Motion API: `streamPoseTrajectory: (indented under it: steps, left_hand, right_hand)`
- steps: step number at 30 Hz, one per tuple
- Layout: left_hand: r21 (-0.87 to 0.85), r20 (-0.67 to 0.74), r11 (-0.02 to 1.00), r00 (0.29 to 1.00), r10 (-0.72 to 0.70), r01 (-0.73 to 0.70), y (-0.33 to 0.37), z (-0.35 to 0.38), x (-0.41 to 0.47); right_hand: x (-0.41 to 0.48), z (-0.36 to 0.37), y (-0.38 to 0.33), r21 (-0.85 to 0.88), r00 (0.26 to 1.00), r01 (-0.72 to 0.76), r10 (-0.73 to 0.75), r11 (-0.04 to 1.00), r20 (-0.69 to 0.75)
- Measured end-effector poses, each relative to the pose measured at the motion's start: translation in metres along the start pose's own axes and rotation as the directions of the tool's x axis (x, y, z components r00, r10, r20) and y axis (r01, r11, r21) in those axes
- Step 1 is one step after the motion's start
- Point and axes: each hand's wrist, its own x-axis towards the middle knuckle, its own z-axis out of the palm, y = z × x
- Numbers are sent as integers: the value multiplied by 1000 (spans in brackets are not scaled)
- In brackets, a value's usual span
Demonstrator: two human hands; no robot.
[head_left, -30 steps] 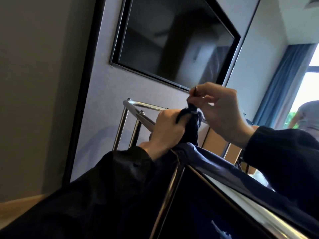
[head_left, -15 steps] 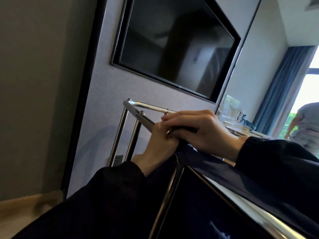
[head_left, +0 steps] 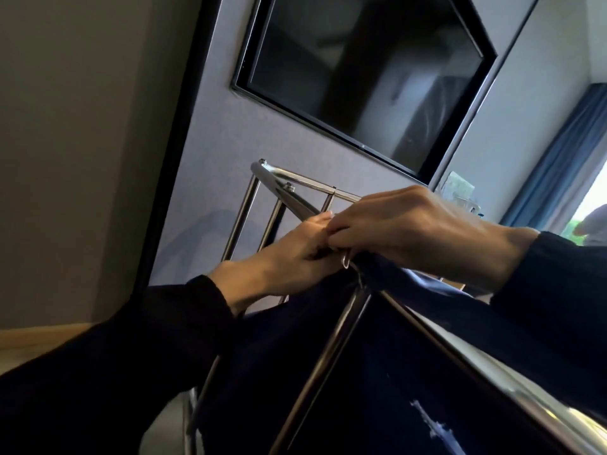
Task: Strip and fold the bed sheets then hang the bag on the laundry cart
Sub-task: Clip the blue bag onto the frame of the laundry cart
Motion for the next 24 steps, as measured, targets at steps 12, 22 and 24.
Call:
streamPoseTrajectory:
  steps: [12,22,24]
  left_hand:
    - [162,145,979,984,101,-124,1,-7,1]
    - [185,57,977,994,94,-103,-2,2,0]
    - [160,69,982,994,90,-100,-3,2,2]
  right_hand:
    - [4,-9,-9,-209,974,-47,91,977,205]
    - [21,-24,-20,-277,894,64,69,959,442]
    - [22,-26,-18,-194,908,50,37,980,417]
